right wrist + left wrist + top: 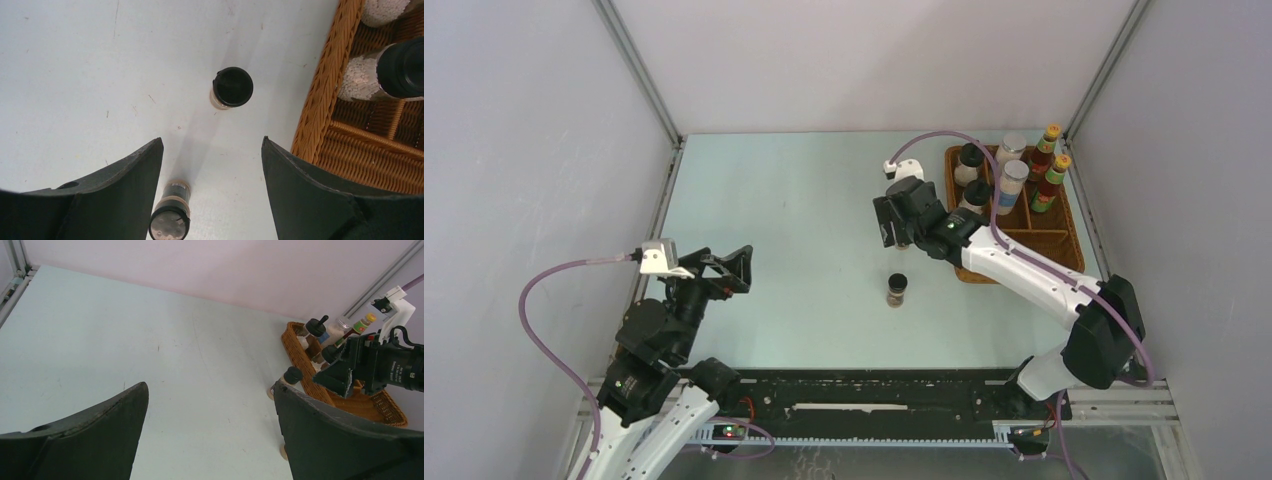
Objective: Organize the condiment bottles
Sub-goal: Pick up the bottle from the center of the board.
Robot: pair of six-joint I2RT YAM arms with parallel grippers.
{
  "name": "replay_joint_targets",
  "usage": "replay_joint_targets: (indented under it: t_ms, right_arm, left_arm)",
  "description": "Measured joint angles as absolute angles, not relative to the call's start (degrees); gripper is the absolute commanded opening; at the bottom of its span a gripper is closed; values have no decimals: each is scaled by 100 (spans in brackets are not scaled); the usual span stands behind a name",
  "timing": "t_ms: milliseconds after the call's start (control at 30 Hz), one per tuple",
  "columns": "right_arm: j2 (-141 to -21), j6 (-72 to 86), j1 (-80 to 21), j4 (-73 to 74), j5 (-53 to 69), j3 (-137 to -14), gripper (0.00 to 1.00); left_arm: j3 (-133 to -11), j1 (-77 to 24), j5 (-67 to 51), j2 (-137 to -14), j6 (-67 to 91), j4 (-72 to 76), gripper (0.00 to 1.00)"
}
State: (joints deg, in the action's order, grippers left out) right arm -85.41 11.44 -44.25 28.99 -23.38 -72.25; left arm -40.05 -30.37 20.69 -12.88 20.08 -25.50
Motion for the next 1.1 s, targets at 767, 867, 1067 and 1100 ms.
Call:
replay_joint_targets:
  t_ms: [767, 867, 1067, 1100]
  right_arm:
    - [-8971, 1232, -4056, 2628, -1925, -7124, 80]
    - [-9028, 1234, -3977, 2567, -1865, -7124, 80]
    - [-9118, 1234, -3861, 2477, -1726, -7124, 80]
    - [-9124, 1234, -3844, 2464, -1712, -7124, 80]
  left_arm:
    - [-4005, -3037, 2053, -1323, 2005, -2543, 100]
    - [-4005, -3037, 2053, -1345, 2005, -2541, 100]
    - [-4005, -3037, 2053, -1358, 2005, -2541, 100]
    - [-4005, -3037, 2053, -1363, 2005, -2541, 100]
